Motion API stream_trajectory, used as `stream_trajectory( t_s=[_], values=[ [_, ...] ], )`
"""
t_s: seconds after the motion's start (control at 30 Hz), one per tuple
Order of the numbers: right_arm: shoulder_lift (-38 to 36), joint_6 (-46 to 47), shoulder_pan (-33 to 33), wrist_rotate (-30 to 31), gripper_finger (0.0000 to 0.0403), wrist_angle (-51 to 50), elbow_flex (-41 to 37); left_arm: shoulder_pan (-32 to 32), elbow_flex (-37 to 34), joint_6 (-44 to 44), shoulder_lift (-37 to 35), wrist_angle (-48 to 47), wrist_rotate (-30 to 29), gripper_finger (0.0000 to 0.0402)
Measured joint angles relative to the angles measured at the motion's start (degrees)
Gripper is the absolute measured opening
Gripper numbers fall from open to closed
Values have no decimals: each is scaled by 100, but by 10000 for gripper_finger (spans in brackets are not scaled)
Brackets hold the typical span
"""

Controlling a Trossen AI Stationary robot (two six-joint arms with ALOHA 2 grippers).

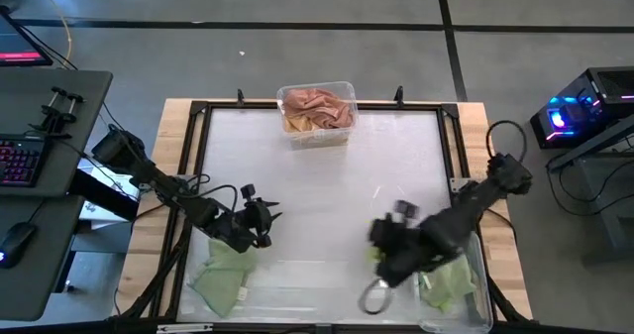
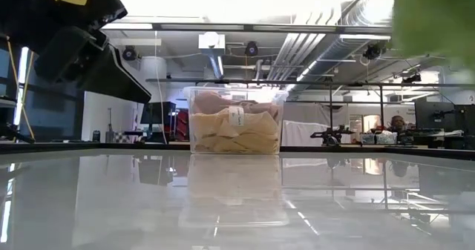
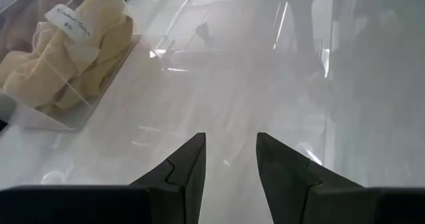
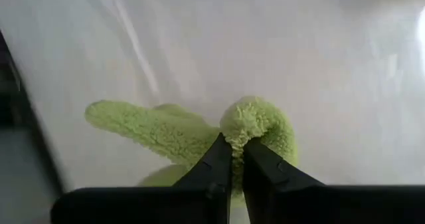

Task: Sort towels by color in basket
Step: Put the light green towel into the bottom transparent bin

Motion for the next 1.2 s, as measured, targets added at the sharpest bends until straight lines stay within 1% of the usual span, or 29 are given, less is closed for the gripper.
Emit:
stream_trajectory(
  t_s=[0.03,0.07,0.13,0.2,0.27,0.33,0.43,0.53,0.6,0.67,0.7,0.8,0.93,1.0,1.07,1.2],
  values=[
    [8,526,139,-271,14,-603,285,0,0,2,23,46,0,122],
    [6,1036,278,-524,14,-856,518,0,0,3,41,84,0,122],
    [-194,1550,598,-826,15,-516,666,0,0,6,85,120,-18,122],
    [-280,2371,979,-757,14,-500,834,25,0,42,186,233,-89,122],
    [-292,3327,1383,-748,10,-763,888,33,-4,57,254,290,-132,122],
    [-345,3896,1783,-830,6,-723,619,73,7,68,372,455,-147,122],
    [-389,5097,2219,-1068,6,-719,167,121,-4,67,486,538,-138,122],
    [-400,6107,2472,-1715,12,-745,-442,164,-4,138,554,612,-112,122],
    [-390,6478,2543,-2236,15,-739,-854,192,2,259,594,708,-74,122],
    [-400,6578,2546,-2672,17,-606,-1220,202,-3,367,590,781,-74,122],
    [-397,6558,2535,-2770,18,-482,-1366,221,0,438,590,839,-69,122],
    [-395,6291,2436,-2820,19,-72,-1748,248,-3,710,564,1018,-67,122],
    [-395,5745,2178,-2774,20,116,-2050,329,2,1058,564,1339,-46,122],
    [-395,5354,2025,-2779,22,233,-2122,378,2,1169,562,1485,-34,122],
    [-395,5022,1876,-2990,32,265,-2104,418,0,1238,562,1583,6,122],
    [-395,4803,1677,-3415,68,114,-1814,438,0,1312,562,1642,132,122]
  ],
)
